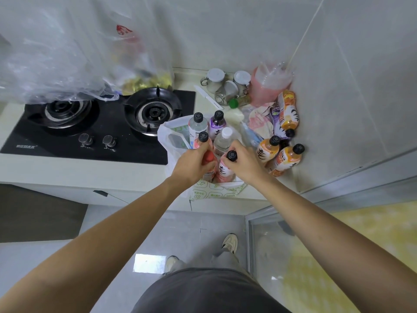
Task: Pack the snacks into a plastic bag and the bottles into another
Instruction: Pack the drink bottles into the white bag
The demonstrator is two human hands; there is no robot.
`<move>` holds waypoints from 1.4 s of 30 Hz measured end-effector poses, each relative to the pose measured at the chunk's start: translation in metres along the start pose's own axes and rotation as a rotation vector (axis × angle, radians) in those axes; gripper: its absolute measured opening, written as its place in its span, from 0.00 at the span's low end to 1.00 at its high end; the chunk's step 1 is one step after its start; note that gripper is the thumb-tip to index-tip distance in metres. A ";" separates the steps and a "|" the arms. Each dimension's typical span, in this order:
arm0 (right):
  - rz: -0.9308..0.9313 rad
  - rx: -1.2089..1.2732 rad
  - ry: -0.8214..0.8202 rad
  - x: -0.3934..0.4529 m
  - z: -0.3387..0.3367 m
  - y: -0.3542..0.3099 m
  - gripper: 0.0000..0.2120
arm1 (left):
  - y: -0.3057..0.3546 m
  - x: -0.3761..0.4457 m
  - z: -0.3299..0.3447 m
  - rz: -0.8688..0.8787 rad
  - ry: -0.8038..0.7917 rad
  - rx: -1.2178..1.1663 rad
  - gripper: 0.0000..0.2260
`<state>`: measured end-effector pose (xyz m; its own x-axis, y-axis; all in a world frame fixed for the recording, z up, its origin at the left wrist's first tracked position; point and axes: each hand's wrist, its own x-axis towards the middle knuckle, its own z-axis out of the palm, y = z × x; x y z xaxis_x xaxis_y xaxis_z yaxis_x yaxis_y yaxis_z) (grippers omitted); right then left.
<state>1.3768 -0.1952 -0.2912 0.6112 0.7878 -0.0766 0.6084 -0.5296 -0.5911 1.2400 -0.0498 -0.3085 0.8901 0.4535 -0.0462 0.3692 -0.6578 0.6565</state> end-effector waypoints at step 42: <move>-0.158 -0.655 -0.185 -0.050 0.043 0.081 0.19 | -0.043 -0.046 0.043 -0.236 -0.441 0.660 0.22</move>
<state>1.3737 -0.2638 -0.3693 0.4292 0.8808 -0.1998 0.8985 -0.4390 -0.0051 1.1943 -0.0685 -0.3668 0.7420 0.4368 -0.5086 0.5181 -0.8550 0.0216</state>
